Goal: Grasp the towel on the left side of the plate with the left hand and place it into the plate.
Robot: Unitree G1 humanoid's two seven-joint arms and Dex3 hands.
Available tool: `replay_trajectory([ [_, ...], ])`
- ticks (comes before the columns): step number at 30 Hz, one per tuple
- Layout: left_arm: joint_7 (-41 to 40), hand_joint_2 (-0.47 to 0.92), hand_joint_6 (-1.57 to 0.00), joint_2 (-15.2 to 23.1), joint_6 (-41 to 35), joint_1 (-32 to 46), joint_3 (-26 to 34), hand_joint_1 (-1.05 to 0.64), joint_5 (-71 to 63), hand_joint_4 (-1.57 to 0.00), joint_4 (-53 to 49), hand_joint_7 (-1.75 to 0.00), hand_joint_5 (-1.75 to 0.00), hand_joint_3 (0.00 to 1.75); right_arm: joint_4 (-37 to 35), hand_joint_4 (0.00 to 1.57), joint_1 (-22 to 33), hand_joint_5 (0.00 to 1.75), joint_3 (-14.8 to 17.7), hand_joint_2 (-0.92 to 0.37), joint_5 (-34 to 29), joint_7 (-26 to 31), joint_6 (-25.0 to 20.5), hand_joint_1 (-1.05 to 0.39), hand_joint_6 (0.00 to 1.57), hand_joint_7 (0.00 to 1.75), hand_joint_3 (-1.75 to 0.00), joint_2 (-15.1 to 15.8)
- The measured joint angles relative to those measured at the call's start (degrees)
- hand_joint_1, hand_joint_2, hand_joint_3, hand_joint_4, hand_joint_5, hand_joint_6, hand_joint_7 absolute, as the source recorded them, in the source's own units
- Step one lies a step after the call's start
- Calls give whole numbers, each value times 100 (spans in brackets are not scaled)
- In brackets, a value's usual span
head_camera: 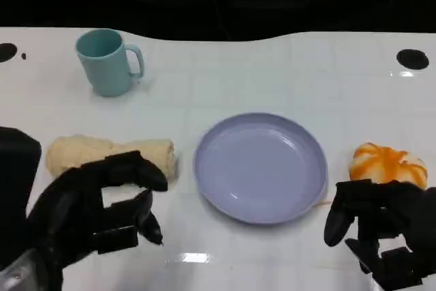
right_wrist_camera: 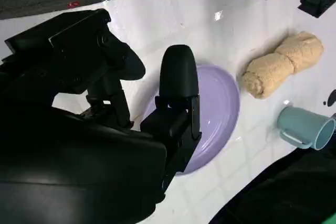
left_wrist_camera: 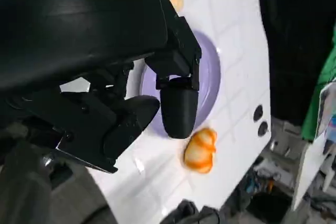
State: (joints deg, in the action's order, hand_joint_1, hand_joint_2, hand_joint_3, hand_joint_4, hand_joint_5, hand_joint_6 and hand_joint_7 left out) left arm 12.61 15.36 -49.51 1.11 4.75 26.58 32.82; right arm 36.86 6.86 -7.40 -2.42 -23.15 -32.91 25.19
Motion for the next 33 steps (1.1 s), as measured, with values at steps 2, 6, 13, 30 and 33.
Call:
replay_trajectory([
  [2, 10, 68, -64, 190, 622, 109, -260, -16, -532, -53, 20, -45, -101, 77, 0, 71, 0, 173, -5, -59, -1, 3, 3, 4, 68, 146, -106, -12],
  [6, 73, 80, -55, 397, 1513, 249, -572, -21, -1198, -44, -35, -12, -78, 45, 0, 71, -1, 173, -22, -58, -13, 25, 5, 5, 69, 146, -106, -26],
  [13, 155, 92, -34, 848, 3120, 280, -975, -38, -2707, -26, -397, 0, -59, 13, 10, 69, -28, 174, -67, -58, -20, 93, -66, 4, 68, 147, -107, -82],
  [30, 657, 92, -30, 1685, 3427, -1290, -2092, -49, -5780, -18, -1528, 0, -41, 3, 68, 69, -127, 174, -176, -58, -76, 159, -197, 3, 67, 147, -107, -143],
  [33, 784, 92, -31, 1681, 3426, -1613, -2330, -49, -6202, -22, -1907, 0, -34, 2, 69, 70, -124, 174, -198, -58, -81, 161, -185, 3, 68, 147, -107, -143],
])
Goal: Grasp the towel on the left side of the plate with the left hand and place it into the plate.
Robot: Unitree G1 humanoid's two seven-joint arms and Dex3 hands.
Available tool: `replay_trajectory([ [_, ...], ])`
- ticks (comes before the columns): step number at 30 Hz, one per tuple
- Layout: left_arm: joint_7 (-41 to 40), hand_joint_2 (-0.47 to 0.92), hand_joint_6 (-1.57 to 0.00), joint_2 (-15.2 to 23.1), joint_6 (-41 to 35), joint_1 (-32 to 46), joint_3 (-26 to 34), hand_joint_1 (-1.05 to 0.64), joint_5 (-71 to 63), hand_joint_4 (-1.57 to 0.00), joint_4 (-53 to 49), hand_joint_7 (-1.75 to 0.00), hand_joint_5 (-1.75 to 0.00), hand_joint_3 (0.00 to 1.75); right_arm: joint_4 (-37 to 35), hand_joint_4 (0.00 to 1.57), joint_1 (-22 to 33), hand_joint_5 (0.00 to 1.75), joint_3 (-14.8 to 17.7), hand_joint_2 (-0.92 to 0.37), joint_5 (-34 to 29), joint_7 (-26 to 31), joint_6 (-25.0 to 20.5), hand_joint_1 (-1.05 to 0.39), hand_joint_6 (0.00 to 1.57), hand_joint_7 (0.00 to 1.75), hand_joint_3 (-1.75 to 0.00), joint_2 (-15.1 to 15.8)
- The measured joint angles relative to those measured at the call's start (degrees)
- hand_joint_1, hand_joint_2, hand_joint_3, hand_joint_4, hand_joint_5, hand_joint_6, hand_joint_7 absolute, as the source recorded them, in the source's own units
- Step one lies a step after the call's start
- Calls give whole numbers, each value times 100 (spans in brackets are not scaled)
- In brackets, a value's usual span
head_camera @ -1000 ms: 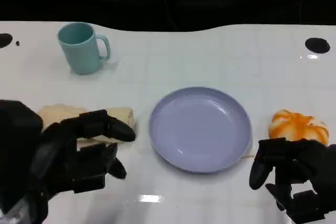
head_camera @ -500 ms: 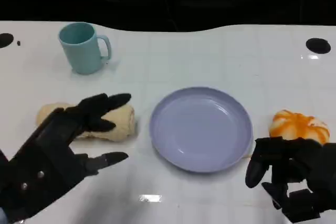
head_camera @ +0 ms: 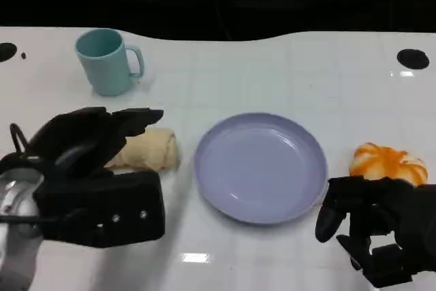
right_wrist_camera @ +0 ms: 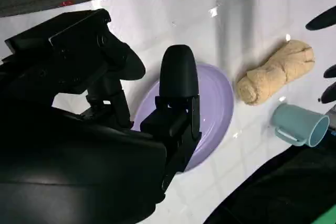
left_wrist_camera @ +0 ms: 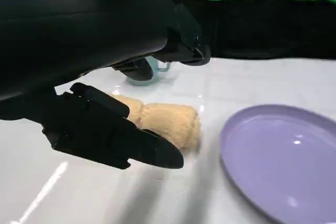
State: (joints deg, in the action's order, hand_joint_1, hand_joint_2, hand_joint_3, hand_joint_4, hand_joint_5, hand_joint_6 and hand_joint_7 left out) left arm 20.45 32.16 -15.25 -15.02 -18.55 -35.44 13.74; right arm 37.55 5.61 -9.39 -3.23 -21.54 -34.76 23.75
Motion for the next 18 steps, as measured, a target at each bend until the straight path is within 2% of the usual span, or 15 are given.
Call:
replay_trajectory([
  [3, 57, 92, -32, -67, 2, -309, -199, -50, -320, -28, -427, -1, -26, 1, -1, 71, 6, 173, -12, -58, 0, 5, 27, 3, 68, 147, -107, -1],
  [18, -197, 91, -34, -550, 529, -1251, -735, -53, -1036, -35, -2830, -1, -17, 0, 5, 72, 40, 173, -27, -56, -18, 15, 79, 3, 69, 146, -109, 2],
])
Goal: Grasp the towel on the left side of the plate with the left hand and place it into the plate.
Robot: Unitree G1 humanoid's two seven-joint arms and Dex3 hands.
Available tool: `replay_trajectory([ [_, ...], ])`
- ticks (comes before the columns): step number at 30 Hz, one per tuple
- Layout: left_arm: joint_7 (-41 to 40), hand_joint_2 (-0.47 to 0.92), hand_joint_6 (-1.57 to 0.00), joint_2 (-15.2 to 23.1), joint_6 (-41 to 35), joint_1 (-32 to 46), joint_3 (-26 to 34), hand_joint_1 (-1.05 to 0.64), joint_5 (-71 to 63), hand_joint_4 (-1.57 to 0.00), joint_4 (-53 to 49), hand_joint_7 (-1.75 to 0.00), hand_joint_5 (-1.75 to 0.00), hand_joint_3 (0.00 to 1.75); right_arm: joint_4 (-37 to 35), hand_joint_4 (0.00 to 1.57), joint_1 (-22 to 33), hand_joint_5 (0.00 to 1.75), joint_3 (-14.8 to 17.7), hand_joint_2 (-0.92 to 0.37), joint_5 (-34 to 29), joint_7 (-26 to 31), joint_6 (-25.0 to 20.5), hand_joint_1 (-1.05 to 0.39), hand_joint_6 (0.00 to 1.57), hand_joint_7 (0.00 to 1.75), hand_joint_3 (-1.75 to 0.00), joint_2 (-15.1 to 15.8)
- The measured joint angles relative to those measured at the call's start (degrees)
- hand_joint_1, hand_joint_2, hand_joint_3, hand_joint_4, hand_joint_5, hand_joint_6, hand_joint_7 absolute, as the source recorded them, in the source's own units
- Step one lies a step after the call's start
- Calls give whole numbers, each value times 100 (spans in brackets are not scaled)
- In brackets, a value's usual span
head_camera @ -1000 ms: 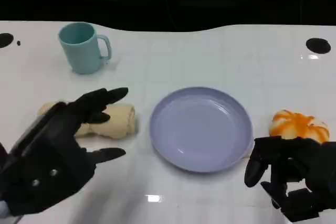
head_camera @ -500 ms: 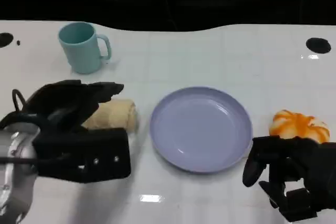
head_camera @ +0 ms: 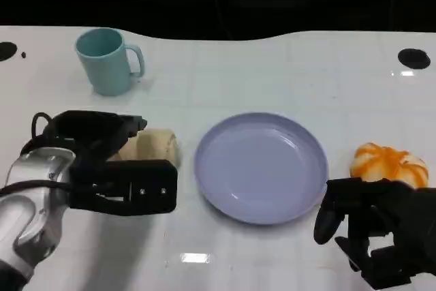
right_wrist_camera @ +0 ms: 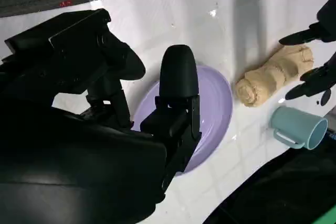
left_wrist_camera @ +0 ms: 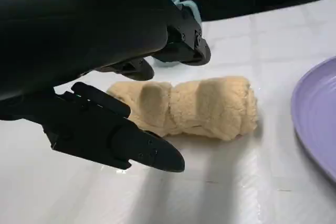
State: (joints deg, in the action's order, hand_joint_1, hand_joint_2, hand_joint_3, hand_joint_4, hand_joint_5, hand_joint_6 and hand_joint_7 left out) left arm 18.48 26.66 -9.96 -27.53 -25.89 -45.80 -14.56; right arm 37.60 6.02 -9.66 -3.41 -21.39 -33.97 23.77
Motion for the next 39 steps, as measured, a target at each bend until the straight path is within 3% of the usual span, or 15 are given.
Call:
replay_trajectory([
  [14, -1047, 92, -44, -698, 755, -1194, -376, -40, -56, -55, -2990, -3, -14, 4, -2, 72, 72, 174, 6, -56, -5, 1, 112, 2, 69, 145, -110, 6],
  [19, -1486, 92, -55, -801, 1071, -1395, -392, -37, -2, -80, -3601, -6, -26, 6, 6, 71, 73, 174, 18, -56, 20, -15, 110, 3, 69, 146, -110, 7],
  [21, -1650, 92, -58, -808, 1216, -1458, -431, -36, -4, -66, -3790, -2, -66, 6, 6, 71, 74, 173, 24, -55, 20, -17, 110, 2, 69, 145, -110, 10],
  [22, -1713, 92, -58, -809, 1270, -1486, -458, -36, -6, -60, -3865, -1, -71, 6, 6, 72, 75, 173, 25, -55, 15, -17, 110, 2, 69, 145, -110, 14],
  [24, -1778, 92, -56, -818, 1334, -1548, -518, -36, -11, -54, -4016, 0, -58, 7, 6, 72, 78, 172, 25, -55, 10, -17, 111, 2, 70, 144, -110, 31],
  [27, -1702, 92, -61, -838, 1366, -1677, -618, -32, -9, -58, -4256, -1, -42, 3, 6, 73, 98, 172, 26, -55, 4, -17, 130, 2, 70, 144, -110, 55],
  [30, -1541, 90, -80, -848, 1410, -1774, -648, -30, 61, -64, -4437, -9, -39, 1, 12, 72, 132, 173, 29, -55, 5, -17, 133, 2, 70, 144, -109, 64],
  [34, -1502, 92, -103, -890, 1459, -1841, -695, -29, 102, -76, -4674, -15, -53, 5, 80, 72, 153, 173, 32, -55, 5, -16, 129, 3, 70, 145, -109, 72],
  [35, -1563, 92, -106, -904, 1468, -1863, -715, -30, 102, -77, -4723, -12, -74, 6, 95, 72, 157, 173, 33, -55, 5, -16, 130, 3, 70, 145, -110, 72],
  [37, -1730, 92, -116, -934, 1500, -1882, -728, -27, 109, -73, -4813, -11, -137, 11, 109, 72, 165, 173, 34, -55, 6, -16, 131, 2, 70, 145, -110, 72],
  [38, -1832, 91, -111, -957, 1520, -1882, -728, -24, 119, -71, -4868, -36, -159, 18, 113, 72, 174, 173, 36, -55, 6, -16, 131, 2, 70, 145, -110, 72],
  [39, -1920, 92, -90, -973, 1539, -1883, -727, -24, 134, -72, -4915, -89, -167, 23, 116, 72, 181, 173, 37, -55, 7, -16, 131, 2, 70, 145, -111, 72],
])
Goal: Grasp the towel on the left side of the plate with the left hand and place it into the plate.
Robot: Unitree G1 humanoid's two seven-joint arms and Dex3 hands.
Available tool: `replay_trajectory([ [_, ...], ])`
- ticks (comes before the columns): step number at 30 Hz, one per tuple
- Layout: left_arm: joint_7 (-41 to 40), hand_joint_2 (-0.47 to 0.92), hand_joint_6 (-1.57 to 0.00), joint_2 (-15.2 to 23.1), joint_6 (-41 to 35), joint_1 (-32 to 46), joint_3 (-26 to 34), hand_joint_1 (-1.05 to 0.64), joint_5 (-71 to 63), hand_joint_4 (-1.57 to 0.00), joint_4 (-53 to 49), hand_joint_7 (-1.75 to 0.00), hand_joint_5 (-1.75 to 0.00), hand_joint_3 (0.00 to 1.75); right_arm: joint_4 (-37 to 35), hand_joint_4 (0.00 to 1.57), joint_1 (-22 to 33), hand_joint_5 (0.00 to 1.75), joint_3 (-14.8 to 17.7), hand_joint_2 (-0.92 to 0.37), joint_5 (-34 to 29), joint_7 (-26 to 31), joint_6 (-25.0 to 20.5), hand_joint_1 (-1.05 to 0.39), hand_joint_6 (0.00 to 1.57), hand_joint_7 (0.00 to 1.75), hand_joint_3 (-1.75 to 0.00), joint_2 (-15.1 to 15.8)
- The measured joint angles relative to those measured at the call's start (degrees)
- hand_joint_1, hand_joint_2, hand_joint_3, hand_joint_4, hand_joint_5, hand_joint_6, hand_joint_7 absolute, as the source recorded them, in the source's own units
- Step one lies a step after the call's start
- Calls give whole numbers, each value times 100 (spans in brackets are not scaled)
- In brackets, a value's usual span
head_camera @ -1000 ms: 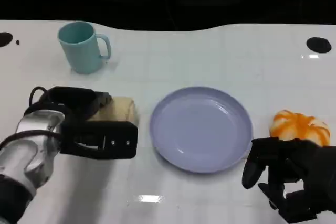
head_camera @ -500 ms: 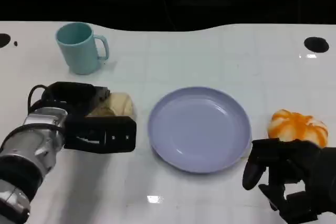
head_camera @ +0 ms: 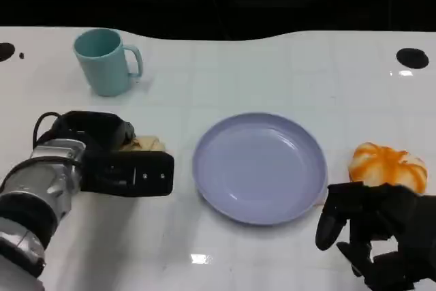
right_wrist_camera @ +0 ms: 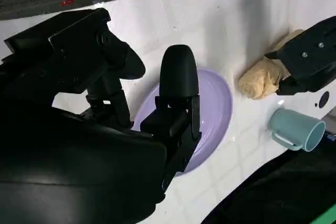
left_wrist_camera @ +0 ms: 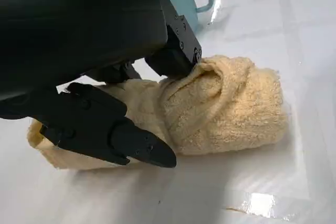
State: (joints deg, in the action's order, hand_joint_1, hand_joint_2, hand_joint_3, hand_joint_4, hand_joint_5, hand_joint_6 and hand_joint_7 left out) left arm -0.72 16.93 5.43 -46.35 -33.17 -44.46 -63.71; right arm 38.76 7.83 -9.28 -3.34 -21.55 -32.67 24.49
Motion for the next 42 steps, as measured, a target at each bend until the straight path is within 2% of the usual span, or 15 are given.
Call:
replay_trajectory([
  [1, -104, 92, -71, -11, 26, 1, 0, -23, 18, -74, -42, -137, -171, 26, 10, 72, 6, 172, 3, -55, 1, 0, -2, 2, 70, 144, -111, 0],
  [2, -202, 92, -65, -19, 44, 5, 0, -22, 28, -75, -62, -155, -173, 28, 28, 71, 8, 172, 6, -55, 2, 0, -10, 2, 70, 144, -111, 0],
  [4, -377, 92, -59, -28, 111, 40, 0, -22, 41, -75, -76, -171, -174, 28, 50, 72, 8, 172, 20, -54, 7, 0, -24, 2, 70, 145, -111, 0],
  [10, -870, 92, -56, -11, 358, 262, 122, -23, 198, -78, -4, -173, -175, 34, 35, 72, 6, 173, 72, -54, 12, 1, -14, 2, 70, 145, -112, -1],
  [14, -1083, 87, -56, 61, 687, 461, 291, -21, 364, -84, 291, -175, -175, 32, -4, 72, 0, 173, 71, -54, 11, 1, -11, 2, 70, 144, -112, -2],
  [18, -1274, 86, -56, 190, 978, 632, 534, -21, 533, -85, 809, -175, -175, 31, -18, 72, -18, 173, 67, -55, 8, 1, -11, 3, 70, 144, -111, -3],
  [22, -1204, 87, -57, 381, 942, 903, 786, -20, 698, -86, 1585, -175, -175, 32, -41, 71, -43, 173, 65, -55, 8, 4, -11, 3, 70, 145, -111, -6],
  [23, -1142, 87, -58, 409, 899, 975, 850, -20, 730, -86, 1804, -175, -175, 35, -48, 71, -50, 172, 63, -55, 9, 3, -11, 3, 70, 145, -110, -7],
  [26, -964, 65, -61, 496, 861, 1228, 1022, -19, 884, -85, 2489, -175, -175, 78, -61, 72, -69, 172, 52, -55, 7, 5, -17, 2, 70, 144, -110, -12],
  [27, -907, 62, -62, 515, 869, 1299, 1074, -20, 921, -86, 2711, -175, -175, 83, -62, 72, -78, 172, 45, -55, 5, 5, -25, 2, 70, 144, -110, -13],
  [29, -754, 58, -62, 523, 842, 1378, 1102, -20, 923, -86, 3097, -175, -175, 88, -63, 72, -96, 171, 30, -55, 3, 6, -37, 2, 70, 144, -110, -16],
  [32, -558, 51, -63, 478, 864, 1428, 1106, -19, 929, -89, 3581, -175, -175, 104, -65, 72, -108, 172, -12, -56, 0, 15, -98, 2, 70, 143, -109, -29],
  [35, -385, 45, -69, 369, 921, 1419, 1105, -19, 929, -89, 3877, -159, -175, 112, -90, 72, -117, 172, -39, -56, 1, 30, -120, 2, 70, 143, -109, -52],
  [37, -286, 40, -67, 289, 926, 1418, 1101, -19, 924, -91, 3956, -171, -175, 120, -110, 71, -126, 172, -42, -56, 1, 46, -131, 2, 70, 143, -109, -70],
  [42, 19, 36, -65, 48, 922, 1414, 1015, -18, 914, -90, 4167, -175, -175, 118, -118, 71, -139, 173, -46, -56, 6, 62, -242, 2, 69, 144, -109, -124],
])
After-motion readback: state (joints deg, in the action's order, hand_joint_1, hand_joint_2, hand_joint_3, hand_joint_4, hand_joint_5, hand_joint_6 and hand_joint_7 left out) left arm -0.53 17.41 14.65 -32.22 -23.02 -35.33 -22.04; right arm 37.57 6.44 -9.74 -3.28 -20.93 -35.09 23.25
